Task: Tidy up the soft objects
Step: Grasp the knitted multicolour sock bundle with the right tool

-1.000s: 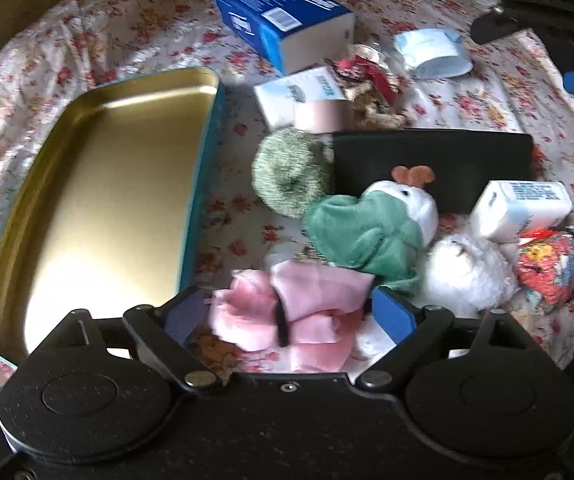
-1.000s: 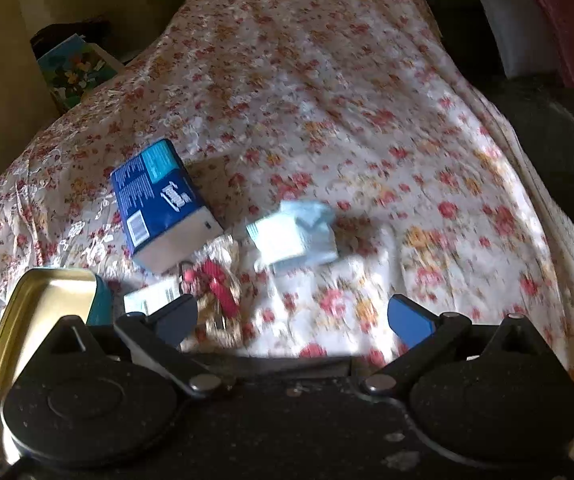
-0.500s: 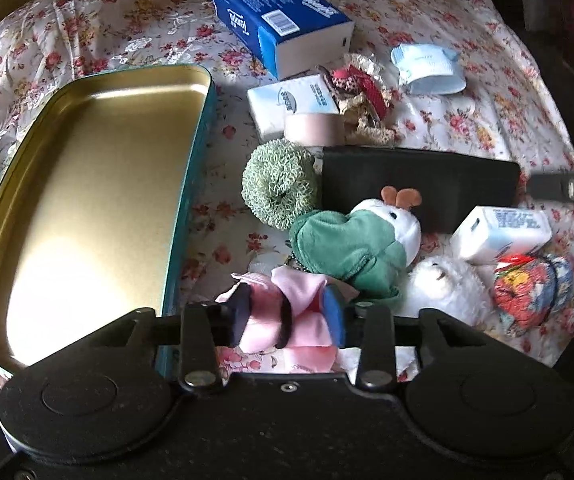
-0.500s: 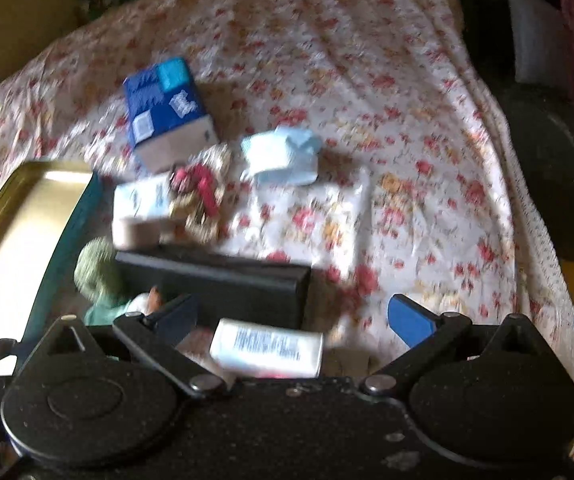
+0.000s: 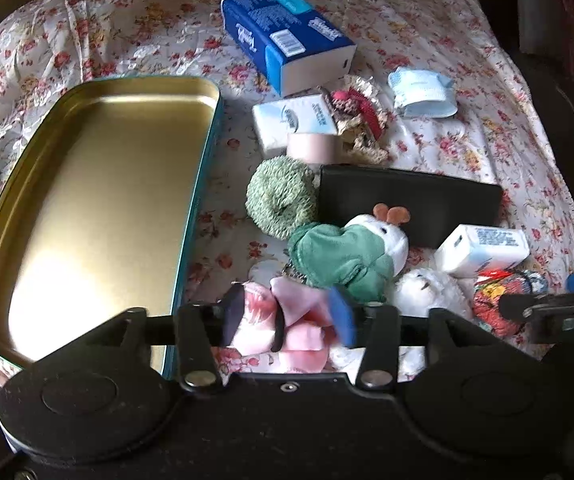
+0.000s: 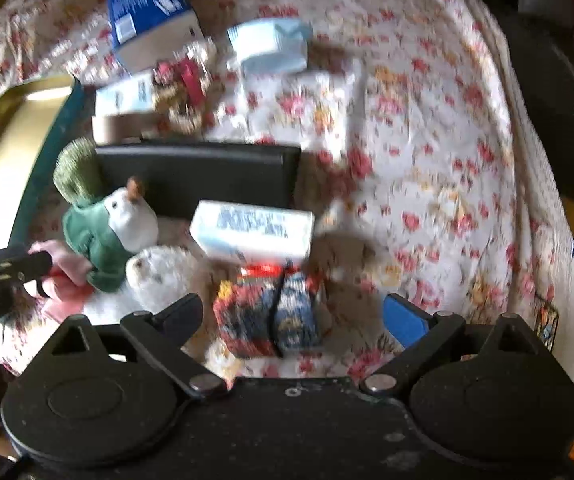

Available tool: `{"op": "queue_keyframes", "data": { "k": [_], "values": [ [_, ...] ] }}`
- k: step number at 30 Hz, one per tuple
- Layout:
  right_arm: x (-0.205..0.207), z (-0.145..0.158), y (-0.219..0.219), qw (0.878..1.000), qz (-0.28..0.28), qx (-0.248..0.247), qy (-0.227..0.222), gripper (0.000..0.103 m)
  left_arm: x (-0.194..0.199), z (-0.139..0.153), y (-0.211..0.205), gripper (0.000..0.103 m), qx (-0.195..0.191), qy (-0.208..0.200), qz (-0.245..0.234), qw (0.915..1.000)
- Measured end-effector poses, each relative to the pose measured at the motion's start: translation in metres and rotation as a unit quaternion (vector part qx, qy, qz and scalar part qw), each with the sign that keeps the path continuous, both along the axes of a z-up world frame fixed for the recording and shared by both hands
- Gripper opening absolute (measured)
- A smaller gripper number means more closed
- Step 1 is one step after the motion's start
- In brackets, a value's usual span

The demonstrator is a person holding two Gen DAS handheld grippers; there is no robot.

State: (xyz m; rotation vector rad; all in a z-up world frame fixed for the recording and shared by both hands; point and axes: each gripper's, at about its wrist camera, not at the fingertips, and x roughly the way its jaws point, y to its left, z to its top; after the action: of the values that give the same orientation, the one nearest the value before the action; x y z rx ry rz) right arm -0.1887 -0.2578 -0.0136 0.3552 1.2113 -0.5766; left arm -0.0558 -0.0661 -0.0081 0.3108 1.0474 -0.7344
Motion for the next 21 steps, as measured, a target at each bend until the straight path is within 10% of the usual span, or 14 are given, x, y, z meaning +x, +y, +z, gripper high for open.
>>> {"op": "queue_keyframes", "data": {
  "k": [9, 15, 21],
  "values": [
    [0.014, -0.018, 0.001, 0.999, 0.010, 0.019, 0.030, 0.093, 0.004, 0.003, 0.001, 0.059, -0.007, 0.004, 0.004, 1.0000],
    [0.025, -0.031, -0.004, 0.997, 0.026, 0.046, 0.052, 0.062, 0.008, 0.002, 0.002, 0.061, -0.009, 0.013, 0.014, 0.9998],
    [0.015, -0.028, -0.007, 0.998, 0.019, 0.062, 0.014, 0.062, 0.009, -0.003, -0.001, 0.064, -0.001, 0.019, 0.013, 0.9997]
  ]
}}
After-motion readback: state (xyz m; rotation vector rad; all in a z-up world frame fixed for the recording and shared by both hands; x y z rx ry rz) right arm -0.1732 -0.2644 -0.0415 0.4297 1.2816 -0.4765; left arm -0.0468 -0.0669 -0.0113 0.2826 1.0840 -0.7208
